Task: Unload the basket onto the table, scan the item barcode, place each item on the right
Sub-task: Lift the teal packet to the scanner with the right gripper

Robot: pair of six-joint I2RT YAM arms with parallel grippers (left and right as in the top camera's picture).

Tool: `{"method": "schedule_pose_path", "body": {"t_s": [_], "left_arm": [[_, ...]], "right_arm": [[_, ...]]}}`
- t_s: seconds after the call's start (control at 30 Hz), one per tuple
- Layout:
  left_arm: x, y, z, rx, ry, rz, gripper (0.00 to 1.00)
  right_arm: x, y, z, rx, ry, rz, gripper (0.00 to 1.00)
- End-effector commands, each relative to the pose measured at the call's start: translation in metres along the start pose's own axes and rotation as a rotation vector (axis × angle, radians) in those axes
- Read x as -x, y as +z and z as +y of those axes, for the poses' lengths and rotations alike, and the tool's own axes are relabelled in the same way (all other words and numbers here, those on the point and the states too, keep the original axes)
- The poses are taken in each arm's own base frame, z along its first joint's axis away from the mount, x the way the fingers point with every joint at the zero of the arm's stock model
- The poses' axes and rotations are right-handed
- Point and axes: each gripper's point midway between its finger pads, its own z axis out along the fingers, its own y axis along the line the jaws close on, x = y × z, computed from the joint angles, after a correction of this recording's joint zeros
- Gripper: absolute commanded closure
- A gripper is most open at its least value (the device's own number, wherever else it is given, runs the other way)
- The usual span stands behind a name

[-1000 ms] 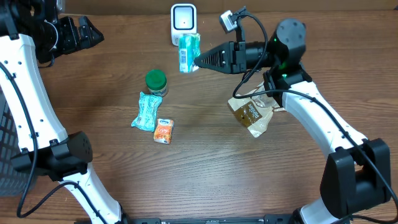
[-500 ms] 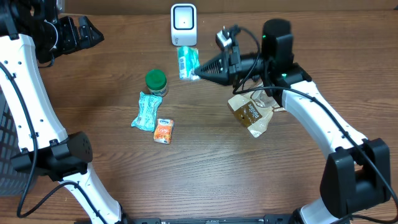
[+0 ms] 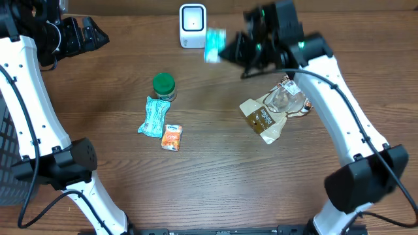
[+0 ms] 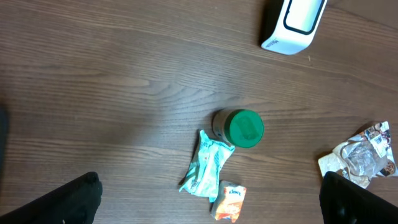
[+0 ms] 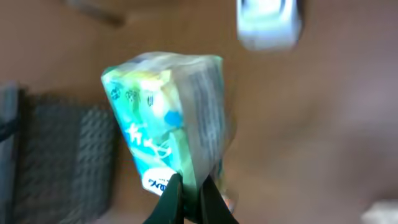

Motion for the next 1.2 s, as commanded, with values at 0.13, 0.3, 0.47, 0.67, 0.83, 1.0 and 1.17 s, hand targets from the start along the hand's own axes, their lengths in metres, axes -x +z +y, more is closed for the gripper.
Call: {"method": "schedule_pose_path", "body": {"t_s": [0.13,0.3,0.47,0.67,0.83,1.0,1.17], "left_arm": [[-0.001,0.001,-0.003,-0.004,0.008,0.004,0.0],[-0.001,0.001,-0.004,-0.005,0.009,0.004,0.0],[-0.001,0.001,-0.004,-0.005,0.009,0.004,0.0],[-0.001,0.001,-0.004,-0.005,0.009,0.004,0.0],[-0.001,0.001,-0.005,-0.006,0.012,0.005,0.0],[-0.001,0.001,-0.006,-0.006,0.013,0.006,0.0],[-0.001,0.001,-0.006,-0.006,0.013,0.006,0.0]], "right_arm": [[0.1,0.027,-0.027,-0.538,-0.362,-0.415,0.96],[0.128,0.073,-0.049,-0.679,-0.494,-0.535,0.96],[0.152,0.115,-0.06,-0.759,-0.696,-0.641,0.96],[0.157,0.159,-0.066,-0.776,-0.944,-0.663,0.96],[0.149,0.178,-0.076,-0.807,-1.061,-0.605,0.96],[0.136,0.194,-0.074,-0.766,-1.164,-0.519,0.96],[0.128,0.2,-0.07,-0.78,-1.241,-0.471,0.96]]}}
